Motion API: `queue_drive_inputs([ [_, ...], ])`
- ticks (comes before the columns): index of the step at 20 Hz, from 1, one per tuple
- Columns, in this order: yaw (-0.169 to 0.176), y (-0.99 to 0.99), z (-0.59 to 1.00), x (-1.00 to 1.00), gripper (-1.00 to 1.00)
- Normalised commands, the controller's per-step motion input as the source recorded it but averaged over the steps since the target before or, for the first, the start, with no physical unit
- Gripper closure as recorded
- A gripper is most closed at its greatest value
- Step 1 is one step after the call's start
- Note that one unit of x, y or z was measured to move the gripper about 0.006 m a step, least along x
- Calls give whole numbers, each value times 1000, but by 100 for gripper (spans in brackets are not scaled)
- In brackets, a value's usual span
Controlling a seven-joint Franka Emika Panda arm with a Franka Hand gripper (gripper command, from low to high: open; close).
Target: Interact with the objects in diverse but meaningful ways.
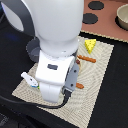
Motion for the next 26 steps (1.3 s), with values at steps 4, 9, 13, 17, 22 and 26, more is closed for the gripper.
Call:
queue_drive_inputs([
  [4,73,663,-201,-331,-100],
  [9,53,667,19,-306,-100],
  [13,72,603,0,-259,-100],
  [17,80,497,-28,-344,-100],
  [22,74,232,-207,-420,-100],
  [26,74,191,-219,-609,-100],
])
